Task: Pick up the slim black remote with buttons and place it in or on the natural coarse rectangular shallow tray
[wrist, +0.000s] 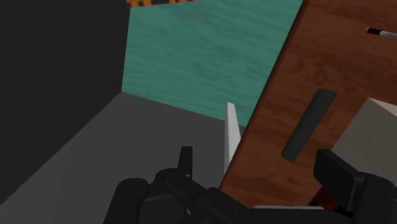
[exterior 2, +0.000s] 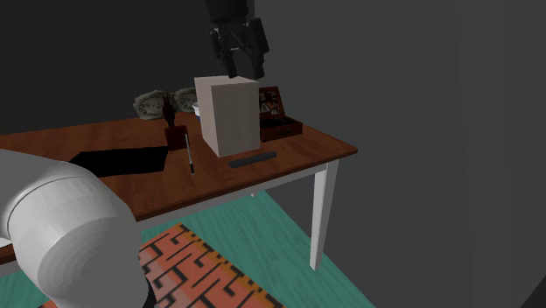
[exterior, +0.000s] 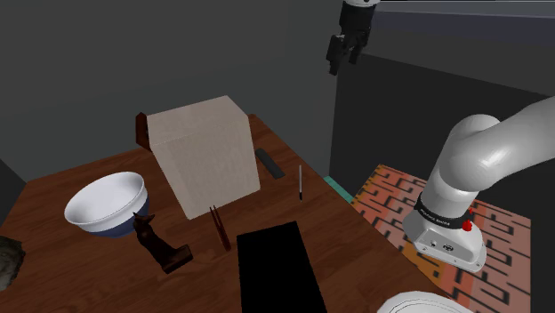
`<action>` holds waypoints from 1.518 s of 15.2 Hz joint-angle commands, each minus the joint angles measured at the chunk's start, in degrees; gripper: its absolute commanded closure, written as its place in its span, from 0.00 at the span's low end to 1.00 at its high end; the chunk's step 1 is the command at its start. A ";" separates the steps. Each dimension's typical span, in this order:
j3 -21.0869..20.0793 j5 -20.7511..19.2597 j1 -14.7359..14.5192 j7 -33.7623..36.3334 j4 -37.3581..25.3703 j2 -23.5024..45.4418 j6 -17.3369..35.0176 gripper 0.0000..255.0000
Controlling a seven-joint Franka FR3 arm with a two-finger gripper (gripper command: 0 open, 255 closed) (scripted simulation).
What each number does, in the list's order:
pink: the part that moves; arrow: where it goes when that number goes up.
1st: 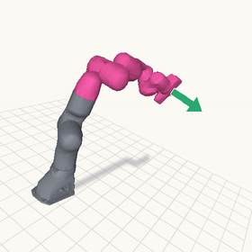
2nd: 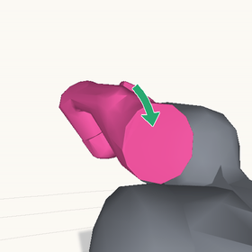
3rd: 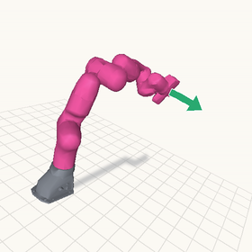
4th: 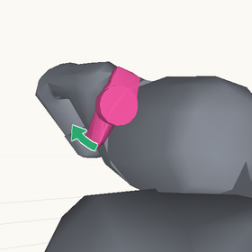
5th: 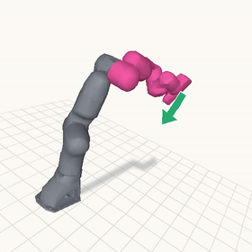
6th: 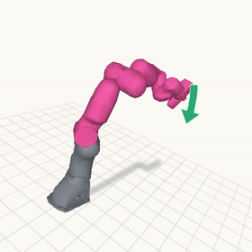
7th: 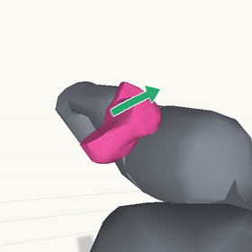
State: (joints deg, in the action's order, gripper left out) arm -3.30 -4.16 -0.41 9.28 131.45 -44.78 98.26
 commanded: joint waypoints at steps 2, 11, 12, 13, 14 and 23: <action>-0.53 0.56 -0.01 1.22 0.79 0.96 1.30 0.00; -5.40 5.23 -0.16 11.63 4.88 12.63 13.51 0.00; -5.94 5.67 -0.18 12.73 4.99 14.25 14.88 0.00; -6.47 6.09 -0.20 13.83 5.03 15.92 16.25 0.00; -6.99 6.48 -0.22 14.92 5.00 17.64 17.62 0.00; -11.12 8.53 -0.49 24.58 1.48 35.22 29.05 0.00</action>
State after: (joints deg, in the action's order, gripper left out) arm -13.92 4.15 -0.76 32.57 133.41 -11.47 126.12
